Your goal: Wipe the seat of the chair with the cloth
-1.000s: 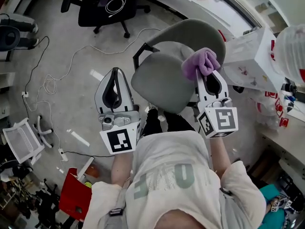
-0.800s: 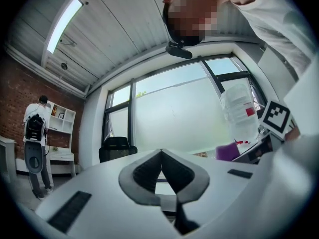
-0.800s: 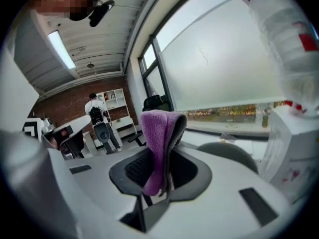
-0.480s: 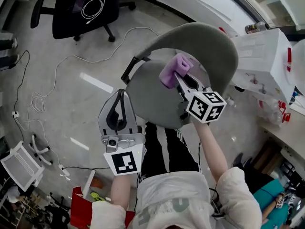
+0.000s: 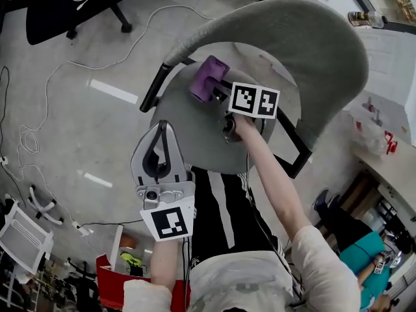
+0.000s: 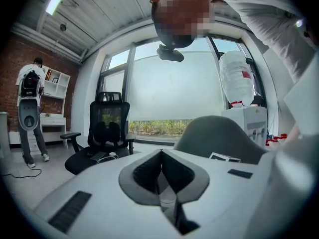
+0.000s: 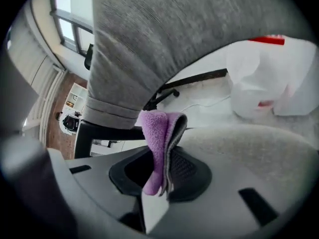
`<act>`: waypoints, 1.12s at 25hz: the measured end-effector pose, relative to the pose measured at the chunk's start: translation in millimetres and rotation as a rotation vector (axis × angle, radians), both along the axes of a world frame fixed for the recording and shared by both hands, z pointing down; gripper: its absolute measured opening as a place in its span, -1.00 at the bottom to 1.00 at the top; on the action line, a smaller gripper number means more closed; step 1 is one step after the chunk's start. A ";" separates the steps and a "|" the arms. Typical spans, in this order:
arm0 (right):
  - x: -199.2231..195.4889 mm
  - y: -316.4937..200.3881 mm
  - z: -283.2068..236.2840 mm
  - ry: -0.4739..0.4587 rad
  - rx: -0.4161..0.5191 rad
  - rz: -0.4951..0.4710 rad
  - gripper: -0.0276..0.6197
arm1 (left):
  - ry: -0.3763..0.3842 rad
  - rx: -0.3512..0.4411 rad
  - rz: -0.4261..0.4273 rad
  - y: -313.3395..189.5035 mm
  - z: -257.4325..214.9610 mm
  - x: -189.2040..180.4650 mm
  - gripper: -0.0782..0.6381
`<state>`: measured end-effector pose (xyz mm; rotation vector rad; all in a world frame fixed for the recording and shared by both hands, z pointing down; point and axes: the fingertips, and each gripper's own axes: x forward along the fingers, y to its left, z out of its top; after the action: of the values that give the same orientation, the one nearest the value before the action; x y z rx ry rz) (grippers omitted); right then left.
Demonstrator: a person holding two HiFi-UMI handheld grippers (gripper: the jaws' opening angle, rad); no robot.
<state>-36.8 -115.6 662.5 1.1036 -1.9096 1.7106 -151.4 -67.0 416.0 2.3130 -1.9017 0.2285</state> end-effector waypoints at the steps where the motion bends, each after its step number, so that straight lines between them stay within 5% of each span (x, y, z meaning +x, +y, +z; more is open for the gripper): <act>1: -5.2 -0.1 7.7 -0.018 -0.025 0.007 -0.65 | -0.002 -0.012 -0.003 2.0 6.5 -0.6 -0.75; 5: -24.0 -3.6 29.0 -0.046 -0.089 0.002 -0.65 | -0.008 -0.044 -0.013 7.0 22.6 -3.9 -0.75; 15: -14.3 -5.8 50.6 0.079 -0.113 -0.081 -0.65 | -0.008 -0.067 -0.022 4.3 30.8 -4.7 -0.75; 28: 106.9 30.8 55.9 0.284 -0.190 0.013 -0.65 | 0.013 -0.051 -0.004 -1.3 5.3 10.9 -0.75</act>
<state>70.1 -84.8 718.4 1.2122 -1.5386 1.6051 -140.4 -68.4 421.3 2.2723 -1.8716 0.2587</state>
